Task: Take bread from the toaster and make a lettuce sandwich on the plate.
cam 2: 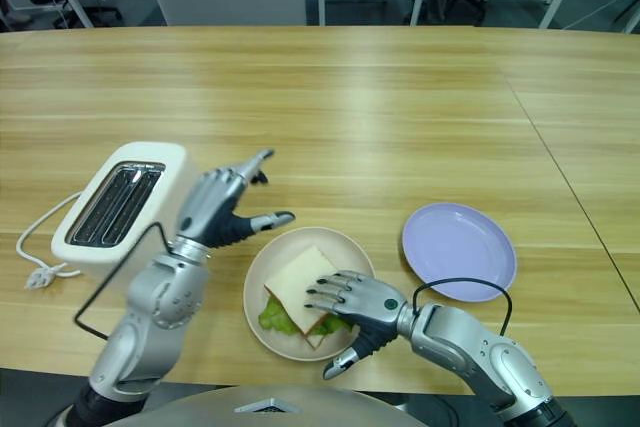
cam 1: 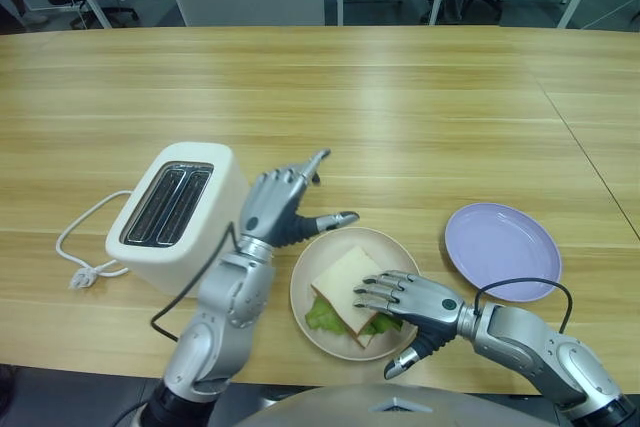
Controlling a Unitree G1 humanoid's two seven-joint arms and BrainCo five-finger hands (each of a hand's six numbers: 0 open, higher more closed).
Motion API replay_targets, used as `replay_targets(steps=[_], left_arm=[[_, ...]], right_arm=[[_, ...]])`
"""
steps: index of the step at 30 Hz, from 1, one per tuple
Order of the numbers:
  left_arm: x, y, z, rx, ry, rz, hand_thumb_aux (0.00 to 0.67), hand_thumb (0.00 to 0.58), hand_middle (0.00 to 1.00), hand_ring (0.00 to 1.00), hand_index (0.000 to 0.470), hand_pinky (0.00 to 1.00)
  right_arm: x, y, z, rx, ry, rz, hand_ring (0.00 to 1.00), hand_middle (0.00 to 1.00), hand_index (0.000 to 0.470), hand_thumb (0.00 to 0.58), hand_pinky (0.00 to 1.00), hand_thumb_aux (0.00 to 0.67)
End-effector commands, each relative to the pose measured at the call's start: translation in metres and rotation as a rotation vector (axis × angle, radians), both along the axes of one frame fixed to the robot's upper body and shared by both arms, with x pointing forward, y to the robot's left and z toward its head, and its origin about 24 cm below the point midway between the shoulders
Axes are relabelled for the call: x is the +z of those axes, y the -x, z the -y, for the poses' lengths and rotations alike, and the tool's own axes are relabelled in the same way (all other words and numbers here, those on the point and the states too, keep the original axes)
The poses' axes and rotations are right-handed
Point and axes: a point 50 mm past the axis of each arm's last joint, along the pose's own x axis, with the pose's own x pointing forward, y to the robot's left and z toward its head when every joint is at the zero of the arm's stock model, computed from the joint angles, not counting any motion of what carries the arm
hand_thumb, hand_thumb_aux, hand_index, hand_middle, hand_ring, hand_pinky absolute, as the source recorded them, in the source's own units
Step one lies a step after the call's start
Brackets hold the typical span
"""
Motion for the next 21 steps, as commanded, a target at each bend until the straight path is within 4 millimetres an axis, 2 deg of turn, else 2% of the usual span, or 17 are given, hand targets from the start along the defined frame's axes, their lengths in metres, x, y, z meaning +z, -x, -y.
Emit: replay_targets(steps=[1,2,3,4,5,6,10,15,17,21], left_arm=[[0.01,0.009,-0.01,-0.019,0.066,-0.016,0.0,0.0,0.0,0.0,0.0,0.0],[0.011,0.012,-0.011,-0.036,0.118,-0.039,0.145,0.223,0.0,0.0,0.099,0.0],[0.012,0.016,-0.011,-0.069,0.172,-0.057,0.67,0.58,0.0,0.0,0.46,0.0],[0.013,0.021,-0.011,-0.104,0.209,-0.075,0.67,0.58,0.0,0.0,0.46,0.0],[0.012,0.025,-0.012,-0.133,0.234,-0.101,0.67,0.58,0.67,0.67,0.46,0.67],[0.012,0.031,-0.011,-0.184,0.266,-0.13,0.67,0.58,1.0,1.0,0.46,1.0],[-0.004,0.058,-0.014,-0.385,0.25,-0.327,0.67,0.58,1.0,1.0,0.46,1.0],[-0.042,0.096,-0.023,-0.532,0.087,-0.672,0.67,0.58,1.0,1.0,0.46,1.0],[-0.056,0.107,-0.028,-0.54,0.02,-0.78,0.67,0.58,1.0,1.0,0.46,1.0],[-0.077,0.113,-0.032,-0.539,-0.127,-0.892,0.67,0.58,1.0,1.0,0.46,1.0]], right_arm=[[0.021,-0.017,0.005,-0.151,-0.224,0.064,0.0,0.0,0.0,0.0,0.0,0.0],[0.029,-0.02,0.005,-0.18,-0.31,0.069,0.01,0.01,0.332,0.535,0.01,0.483],[0.036,-0.02,0.006,-0.209,-0.392,0.05,0.35,0.35,0.46,0.58,0.35,0.67],[0.04,-0.018,0.007,-0.223,-0.457,0.02,0.35,0.35,0.46,0.58,0.35,0.67],[0.044,-0.015,0.009,-0.22,-0.497,-0.016,1.0,1.0,0.46,0.58,1.0,0.67],[0.047,-0.011,0.01,-0.215,-0.53,-0.064,1.0,1.0,0.46,0.58,1.0,0.67],[0.05,0.011,0.019,-0.152,-0.551,-0.237,1.0,1.0,0.46,0.58,1.0,0.67],[0.034,0.049,0.031,-0.067,-0.352,-0.516,1.0,1.0,0.46,0.58,1.0,0.67],[0.028,0.056,0.037,-0.063,-0.275,-0.571,1.0,1.0,0.46,0.58,1.0,0.67],[0.013,0.06,0.042,-0.059,-0.129,-0.589,1.0,1.0,0.46,0.58,1.0,0.67]])
